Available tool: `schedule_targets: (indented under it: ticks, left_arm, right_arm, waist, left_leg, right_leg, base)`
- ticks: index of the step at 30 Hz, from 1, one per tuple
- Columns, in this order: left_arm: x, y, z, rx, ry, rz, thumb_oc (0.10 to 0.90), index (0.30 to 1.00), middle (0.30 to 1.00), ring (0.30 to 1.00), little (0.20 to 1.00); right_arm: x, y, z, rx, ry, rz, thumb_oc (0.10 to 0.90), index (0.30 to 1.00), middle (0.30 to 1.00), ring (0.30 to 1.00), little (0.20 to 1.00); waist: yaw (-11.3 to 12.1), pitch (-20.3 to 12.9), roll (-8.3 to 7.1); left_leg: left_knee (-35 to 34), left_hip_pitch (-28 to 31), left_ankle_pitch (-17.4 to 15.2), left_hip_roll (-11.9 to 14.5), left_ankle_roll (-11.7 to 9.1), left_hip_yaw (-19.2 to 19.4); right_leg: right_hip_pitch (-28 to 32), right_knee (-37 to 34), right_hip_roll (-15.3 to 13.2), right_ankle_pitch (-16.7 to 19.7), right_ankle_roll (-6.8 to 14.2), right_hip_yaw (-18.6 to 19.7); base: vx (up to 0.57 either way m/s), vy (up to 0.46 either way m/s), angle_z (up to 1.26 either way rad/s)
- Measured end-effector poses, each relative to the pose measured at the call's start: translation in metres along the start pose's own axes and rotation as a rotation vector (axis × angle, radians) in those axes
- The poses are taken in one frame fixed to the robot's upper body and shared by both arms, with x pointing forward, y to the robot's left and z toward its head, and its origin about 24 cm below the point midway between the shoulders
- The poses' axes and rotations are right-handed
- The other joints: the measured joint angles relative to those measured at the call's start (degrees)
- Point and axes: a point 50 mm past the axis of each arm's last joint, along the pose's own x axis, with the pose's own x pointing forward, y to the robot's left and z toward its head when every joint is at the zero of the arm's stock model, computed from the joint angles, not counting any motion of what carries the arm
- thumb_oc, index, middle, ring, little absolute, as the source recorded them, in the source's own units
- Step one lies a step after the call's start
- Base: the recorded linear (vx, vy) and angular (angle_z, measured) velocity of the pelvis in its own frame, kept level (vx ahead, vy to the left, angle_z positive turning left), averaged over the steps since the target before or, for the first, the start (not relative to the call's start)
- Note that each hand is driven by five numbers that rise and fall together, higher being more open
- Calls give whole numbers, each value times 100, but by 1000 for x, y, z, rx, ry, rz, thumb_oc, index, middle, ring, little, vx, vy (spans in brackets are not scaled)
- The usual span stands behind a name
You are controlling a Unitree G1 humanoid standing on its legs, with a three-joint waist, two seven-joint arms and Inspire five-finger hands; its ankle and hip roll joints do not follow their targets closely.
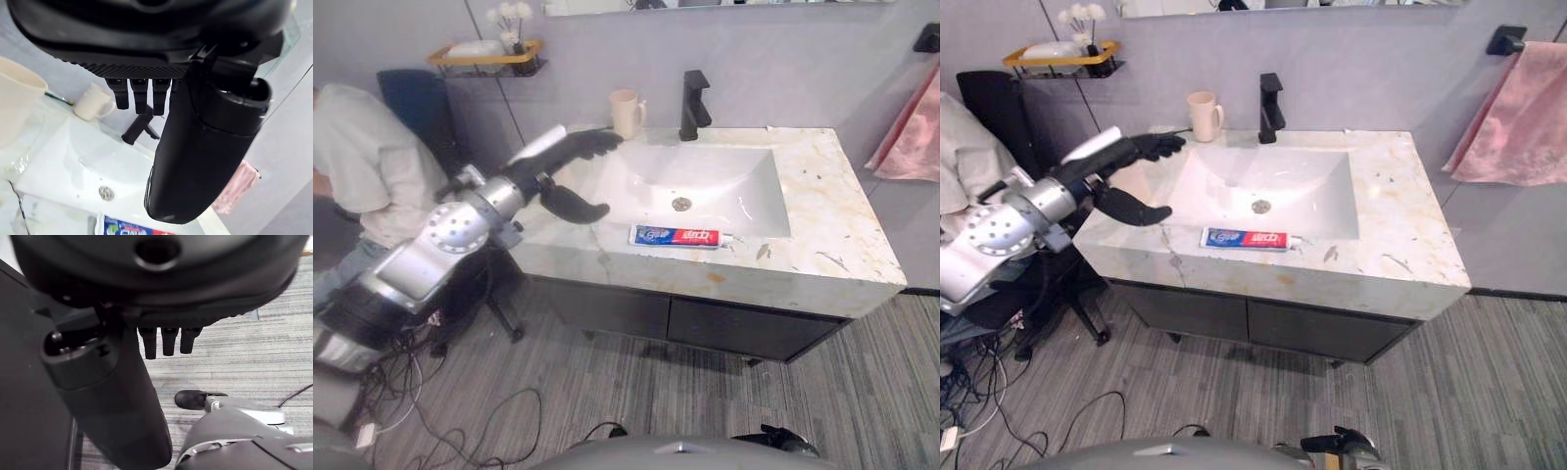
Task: Organize the bathroom.
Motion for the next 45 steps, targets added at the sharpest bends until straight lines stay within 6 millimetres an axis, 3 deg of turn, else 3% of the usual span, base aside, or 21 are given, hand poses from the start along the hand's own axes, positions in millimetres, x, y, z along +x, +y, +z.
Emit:
schedule_targets:
  ticks: [7, 24, 31, 41, 45]
  left_arm:
    - [12, -33, -18, -63, 85, -85, 800, 900, 900, 900, 900]
    - [12, -44, -46, -70, 266, -119, 800, 900, 900, 900, 900]
    - [13, -60, -58, -104, 327, -173, 800, 900, 900, 900, 900]
    - [18, -68, -54, -147, 320, -200, 800, 900, 900, 900, 900]
    - [22, -64, -52, -138, 315, -190, 800, 900, 900, 900, 900]
  right_arm:
    - [0, 0, -1, -8, 15, -18, 800, 900, 900, 900, 900]
    - [0, -2, -4, -8, 29, -39, 800, 900, 900, 900, 900]
    - [0, -5, -3, -6, 24, -50, 800, 900, 900, 900, 900]
    - [1, -20, -1, -2, 17, -90, 800, 900, 900, 900, 900]
    - [1, -24, -3, -5, 20, -97, 800, 900, 900, 900, 900]
  waist:
    - [-236, -16, 25]
    - [-378, -26, 58]
    - [-422, -30, 165]
    - [-553, 108, 508]
    - [-559, 148, 567]
  left_leg:
    - [-5, 30, -14, 34, -10, 92]
    - [5, 31, -24, 72, -24, 199]
    - [6, 38, -45, 87, -34, 291]
    - [6, 51, -80, 82, -36, 342]
    - [6, 47, -82, 91, -39, 353]
  right_leg:
    - [-13, -1, 8, 0, -1, 100]
    - [-63, -1, 35, 0, -2, 202]
    - [-100, -1, 44, 1, -2, 290]
    - [-110, -1, 34, 1, -2, 323]
    - [-121, -1, 41, 0, -1, 328]
  base:
    - [3, -32, -7]
    - [12, -23, -3]
    - [15, 12, -7]
    - [26, 28, -2]
    - [6, 8, 0]
